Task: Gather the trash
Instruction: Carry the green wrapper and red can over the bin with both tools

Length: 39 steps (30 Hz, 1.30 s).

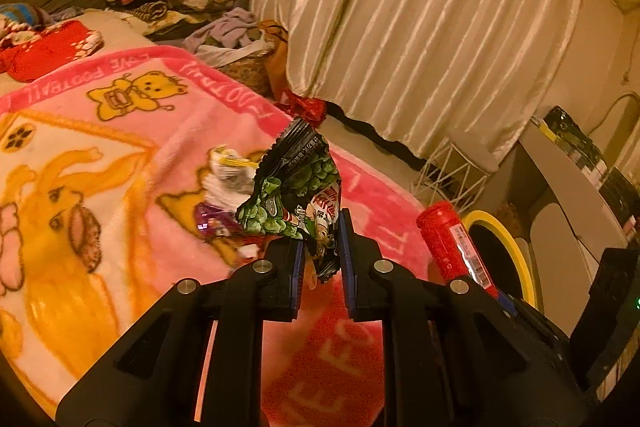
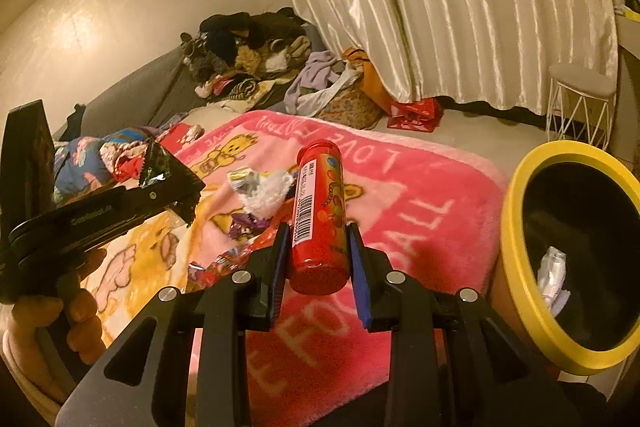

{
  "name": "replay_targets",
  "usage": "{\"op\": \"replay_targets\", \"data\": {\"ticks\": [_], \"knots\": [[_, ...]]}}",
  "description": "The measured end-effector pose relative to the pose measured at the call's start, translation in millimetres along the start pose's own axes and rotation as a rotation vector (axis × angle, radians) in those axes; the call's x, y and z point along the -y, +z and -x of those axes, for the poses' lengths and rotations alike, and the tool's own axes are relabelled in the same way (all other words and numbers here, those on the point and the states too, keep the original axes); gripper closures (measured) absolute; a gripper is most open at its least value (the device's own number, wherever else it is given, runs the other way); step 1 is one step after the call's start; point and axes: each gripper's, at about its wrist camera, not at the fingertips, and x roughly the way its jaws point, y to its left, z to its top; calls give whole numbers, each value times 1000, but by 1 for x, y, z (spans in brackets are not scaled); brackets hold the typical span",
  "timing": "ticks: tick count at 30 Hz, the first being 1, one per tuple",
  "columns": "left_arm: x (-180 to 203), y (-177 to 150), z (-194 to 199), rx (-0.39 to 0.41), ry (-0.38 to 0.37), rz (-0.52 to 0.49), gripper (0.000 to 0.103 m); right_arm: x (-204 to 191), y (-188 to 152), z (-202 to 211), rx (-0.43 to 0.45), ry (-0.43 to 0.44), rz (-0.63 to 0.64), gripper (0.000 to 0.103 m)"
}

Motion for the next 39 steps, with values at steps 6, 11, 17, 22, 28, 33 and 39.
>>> {"op": "replay_targets", "data": {"ticks": [6,11,17,22,28,33,39], "knots": [[24,-3,-5,-9,-37,-45,93,15,2,10,27,-36,-34,76],[49,-6,-10,-19,-77,-88,93,34,3,20,53,-82,-63,76],[81,-8,-18,-29,-130,-143,93,66,6,34,86,-150,-121,76],[108,-12,-25,-40,-176,-183,93,94,4,46,105,-203,-170,76],[140,-18,-34,-54,-230,-233,93,121,1,57,126,-258,-221,76],[159,-21,-46,-77,-259,-264,93,143,-3,66,138,-305,-261,76],[182,-27,-63,-114,-290,-286,93,169,-10,77,139,-356,-310,76]]}}
